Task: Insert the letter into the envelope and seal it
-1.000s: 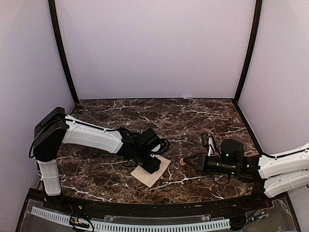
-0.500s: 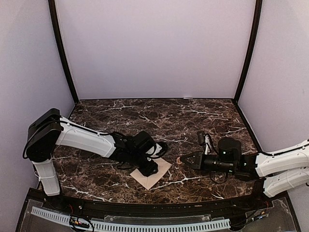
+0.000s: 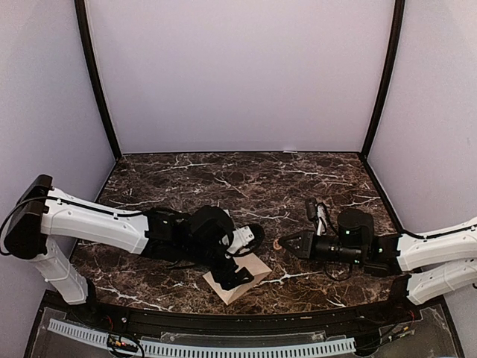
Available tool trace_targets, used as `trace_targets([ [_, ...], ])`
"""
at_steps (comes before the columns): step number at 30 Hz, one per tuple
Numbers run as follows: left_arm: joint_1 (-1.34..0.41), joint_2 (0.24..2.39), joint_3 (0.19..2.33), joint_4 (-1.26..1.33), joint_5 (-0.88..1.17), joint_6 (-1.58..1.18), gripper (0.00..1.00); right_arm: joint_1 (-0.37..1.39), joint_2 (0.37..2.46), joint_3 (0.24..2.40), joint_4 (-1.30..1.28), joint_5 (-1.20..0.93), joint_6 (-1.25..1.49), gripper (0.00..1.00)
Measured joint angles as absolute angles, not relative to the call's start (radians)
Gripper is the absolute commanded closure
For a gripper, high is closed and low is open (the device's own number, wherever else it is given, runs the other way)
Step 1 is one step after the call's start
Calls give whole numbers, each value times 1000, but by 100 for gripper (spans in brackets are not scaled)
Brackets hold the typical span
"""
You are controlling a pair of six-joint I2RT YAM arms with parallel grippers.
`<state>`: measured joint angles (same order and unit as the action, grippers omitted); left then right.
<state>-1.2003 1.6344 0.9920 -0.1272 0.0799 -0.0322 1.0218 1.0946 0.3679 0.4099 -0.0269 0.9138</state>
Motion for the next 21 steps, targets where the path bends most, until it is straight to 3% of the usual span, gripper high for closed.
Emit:
trace_targets([
  [6,-1230,1606,970,-165,-62,-147,1,1022,1095,376,403,-27,902,100],
  [21,-1316,1623,890,-218,-195,-271,1,1022,1085,377,404,-27,898,100],
])
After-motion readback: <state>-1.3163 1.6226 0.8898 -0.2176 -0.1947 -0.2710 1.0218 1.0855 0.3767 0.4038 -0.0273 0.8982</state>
